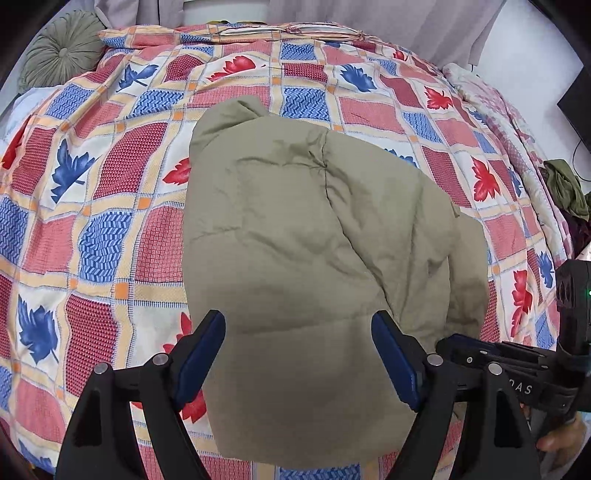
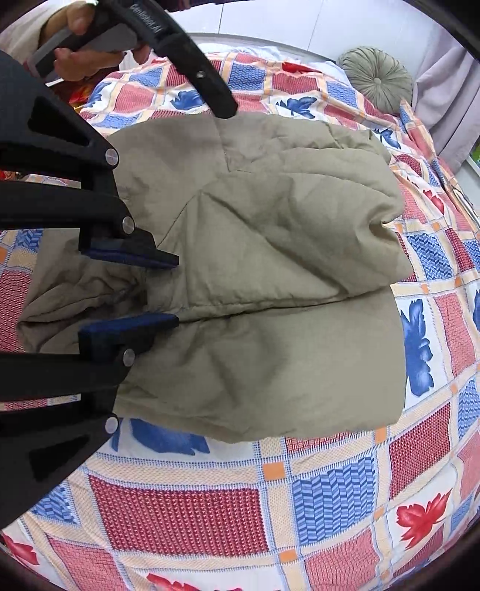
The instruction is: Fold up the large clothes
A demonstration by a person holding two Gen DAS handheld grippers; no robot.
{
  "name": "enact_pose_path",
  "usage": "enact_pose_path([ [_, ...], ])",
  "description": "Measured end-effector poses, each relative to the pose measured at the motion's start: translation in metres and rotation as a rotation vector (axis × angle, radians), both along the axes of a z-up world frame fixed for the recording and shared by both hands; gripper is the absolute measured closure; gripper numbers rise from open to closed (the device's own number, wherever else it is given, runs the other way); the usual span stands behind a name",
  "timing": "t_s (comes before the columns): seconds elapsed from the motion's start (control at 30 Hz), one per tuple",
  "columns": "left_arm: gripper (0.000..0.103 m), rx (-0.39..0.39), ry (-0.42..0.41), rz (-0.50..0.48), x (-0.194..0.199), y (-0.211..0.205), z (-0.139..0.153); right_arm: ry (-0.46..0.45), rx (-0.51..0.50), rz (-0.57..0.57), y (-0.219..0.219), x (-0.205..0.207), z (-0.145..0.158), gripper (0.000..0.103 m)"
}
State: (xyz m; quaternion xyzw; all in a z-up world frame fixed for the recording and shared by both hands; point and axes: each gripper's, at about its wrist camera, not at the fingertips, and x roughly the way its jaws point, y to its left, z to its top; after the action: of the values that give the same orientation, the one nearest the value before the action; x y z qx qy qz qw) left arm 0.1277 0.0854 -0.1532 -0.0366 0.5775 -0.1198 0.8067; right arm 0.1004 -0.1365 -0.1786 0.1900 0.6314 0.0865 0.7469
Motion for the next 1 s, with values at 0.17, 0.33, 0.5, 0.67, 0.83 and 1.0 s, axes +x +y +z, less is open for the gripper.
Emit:
enact_pose_path([
  [0.17, 0.021, -0.021, 0.045, 0.024, -0.012, 0.006, -0.001, 0.018, -0.009, -0.008, -0.003, -0.01, 0.008, 0.074],
  [0.33, 0.0, -0.02, 0.058, 0.062, -0.025, 0.015, 0.001, 0.044, -0.02, 0.003, 0.003, -0.022, 0.012, 0.074],
  [0.5, 0.0, 0.058, 0.037, 0.072, -0.039, 0.023, 0.014, 0.06, -0.024, 0.002, 0.006, -0.035, 0.021, 0.071],
  [0.67, 0.0, 0.091, 0.019, 0.099, -0.056, 0.035, 0.024, 0.057, -0.033, -0.003, 0.005, -0.047, 0.034, 0.054],
  [0.83, 0.0, 0.151, 0.057, 0.099, -0.081, 0.037, 0.026, 0.081, -0.074, 0.009, 0.006, -0.061, 0.045, 0.043],
  [1.0, 0.0, 0.111, 0.106, 0.044, -0.112, 0.032, 0.038, 0.102, -0.096, 0.027, 0.005, -0.082, 0.063, 0.027],
])
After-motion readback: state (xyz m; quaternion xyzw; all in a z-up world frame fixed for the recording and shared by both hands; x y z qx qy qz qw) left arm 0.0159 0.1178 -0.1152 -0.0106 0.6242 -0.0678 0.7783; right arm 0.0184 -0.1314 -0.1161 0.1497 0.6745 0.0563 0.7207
